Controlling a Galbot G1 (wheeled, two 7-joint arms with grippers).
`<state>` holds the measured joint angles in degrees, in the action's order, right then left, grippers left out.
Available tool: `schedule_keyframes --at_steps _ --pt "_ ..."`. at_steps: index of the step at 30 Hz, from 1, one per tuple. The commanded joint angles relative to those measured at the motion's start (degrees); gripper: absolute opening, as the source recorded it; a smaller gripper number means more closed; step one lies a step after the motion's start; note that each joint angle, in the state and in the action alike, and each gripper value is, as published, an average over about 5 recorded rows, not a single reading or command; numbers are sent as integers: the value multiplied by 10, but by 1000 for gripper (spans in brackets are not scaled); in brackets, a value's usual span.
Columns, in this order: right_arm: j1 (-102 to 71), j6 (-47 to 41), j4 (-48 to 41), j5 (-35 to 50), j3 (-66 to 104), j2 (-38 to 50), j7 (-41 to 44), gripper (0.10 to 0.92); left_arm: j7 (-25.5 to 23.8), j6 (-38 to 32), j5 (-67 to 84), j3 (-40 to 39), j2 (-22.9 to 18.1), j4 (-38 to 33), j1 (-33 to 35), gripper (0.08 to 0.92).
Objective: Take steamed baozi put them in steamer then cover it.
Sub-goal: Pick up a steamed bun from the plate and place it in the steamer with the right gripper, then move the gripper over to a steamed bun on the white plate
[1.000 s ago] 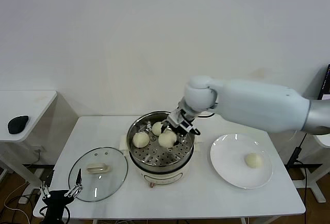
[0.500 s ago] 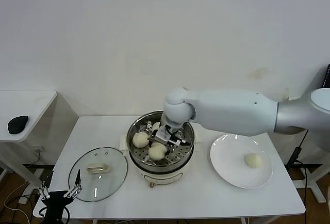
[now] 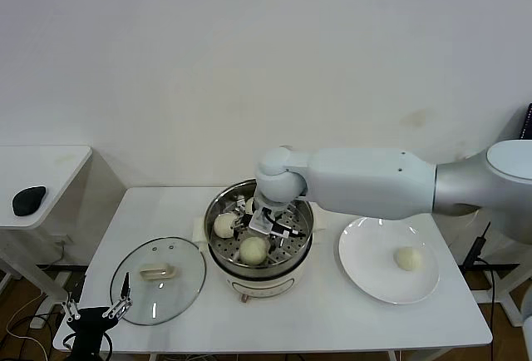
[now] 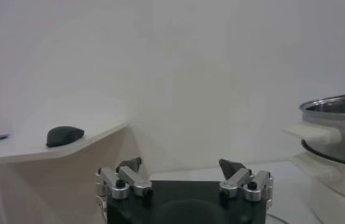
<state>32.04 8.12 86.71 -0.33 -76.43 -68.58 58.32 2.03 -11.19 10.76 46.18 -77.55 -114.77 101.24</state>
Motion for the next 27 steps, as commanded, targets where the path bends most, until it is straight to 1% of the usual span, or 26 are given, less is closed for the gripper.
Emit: schedule_keyframes --at_steps 1,3,6,8,10,13,17,21,27 --pt "41 -18 35 16 15 79 14 821 -1 1 0 0 4 0 -2 823" --pt "53 -76 58 30 17 125 26 822 -1 1 0 1 7 0 -2 823" --pt "62 -193 84 57 23 195 37 823 -1 1 0 1 12 2 -2 823" --pt "59 -247 92 71 28 238 38 823 -1 1 -1 1 14 4 -3 823" --pt "53 -274 100 77 35 285 39 823 -1 1 -1 -1 16 6 -4 823" --pt "30 -293 112 73 54 354 41 823 -2 1 -3 -5 18 6 -5 823" --pt "-22 -284 114 29 84 417 49 823 -2 3 -6 -10 23 7 -4 823" --pt "-90 -264 105 -31 123 452 47 823 -2 4 -4 -13 28 8 -2 823" --pt "-227 -255 73 -75 235 483 34 823 -3 5 -1 -21 29 19 -7 823"
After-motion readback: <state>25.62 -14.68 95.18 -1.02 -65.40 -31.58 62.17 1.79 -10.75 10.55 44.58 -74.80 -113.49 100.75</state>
